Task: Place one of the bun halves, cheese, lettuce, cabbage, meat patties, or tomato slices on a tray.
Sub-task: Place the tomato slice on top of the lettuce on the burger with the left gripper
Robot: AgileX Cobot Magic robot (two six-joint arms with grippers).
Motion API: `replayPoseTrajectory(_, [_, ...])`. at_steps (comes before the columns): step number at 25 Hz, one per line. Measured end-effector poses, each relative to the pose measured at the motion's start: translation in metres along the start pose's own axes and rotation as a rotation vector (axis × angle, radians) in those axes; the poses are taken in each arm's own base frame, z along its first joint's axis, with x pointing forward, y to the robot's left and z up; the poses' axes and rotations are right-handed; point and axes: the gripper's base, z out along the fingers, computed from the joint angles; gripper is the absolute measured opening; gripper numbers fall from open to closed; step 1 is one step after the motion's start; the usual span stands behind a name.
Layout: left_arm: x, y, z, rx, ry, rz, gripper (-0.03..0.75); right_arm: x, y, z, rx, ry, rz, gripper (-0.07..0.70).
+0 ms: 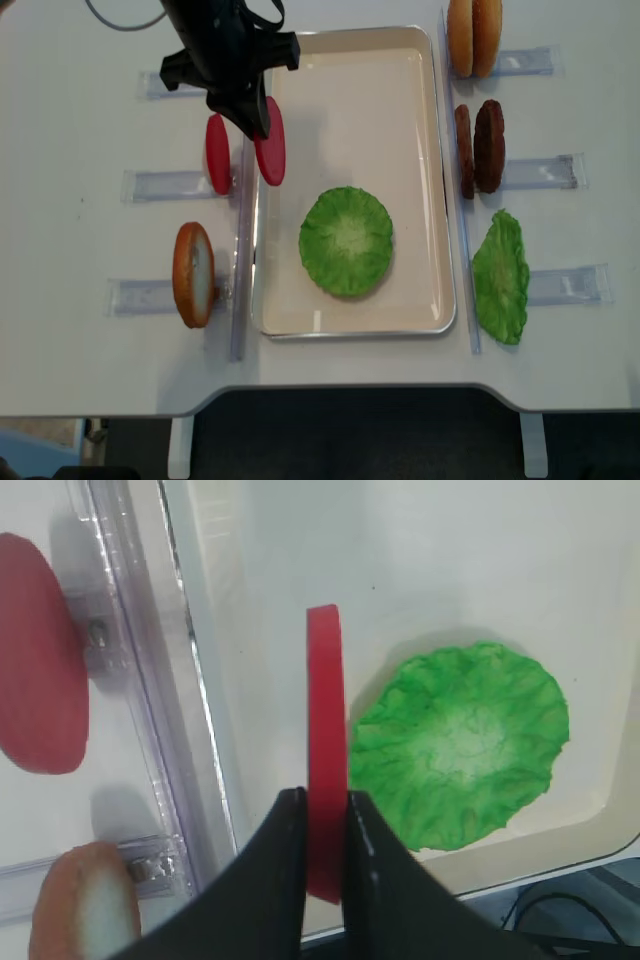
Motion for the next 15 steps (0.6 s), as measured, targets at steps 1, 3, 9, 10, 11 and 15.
replayPoseTrajectory(1, [0.0,-0.001,-0.001,0.006,0.0,0.004,0.062,0.0,0.0,0.0,0.0,0.0,0.0,0.342])
replayPoseTrajectory(3, [0.002,-0.002,-0.003,0.028,0.0,0.015,0.062,0.0,0.0,0.0,0.0,0.0,0.0,0.342])
replayPoseTrajectory(9, [0.005,-0.009,-0.007,0.096,0.011,0.051,0.062,0.0,0.0,0.0,0.0,0.0,0.0,0.342])
replayPoseTrajectory(10, [0.005,-0.01,-0.007,0.11,0.014,0.058,0.062,0.0,0.0,0.0,0.0,0.0,0.0,0.342])
replayPoseTrajectory(11, [0.005,-0.011,-0.007,0.121,0.016,0.067,0.062,0.0,0.0,0.0,0.0,0.0,0.0,0.342])
replayPoseTrajectory(15, [0.006,-0.015,-0.008,0.166,0.025,0.098,0.062,0.0,0.0,0.0,0.0,0.0,0.0,0.342])
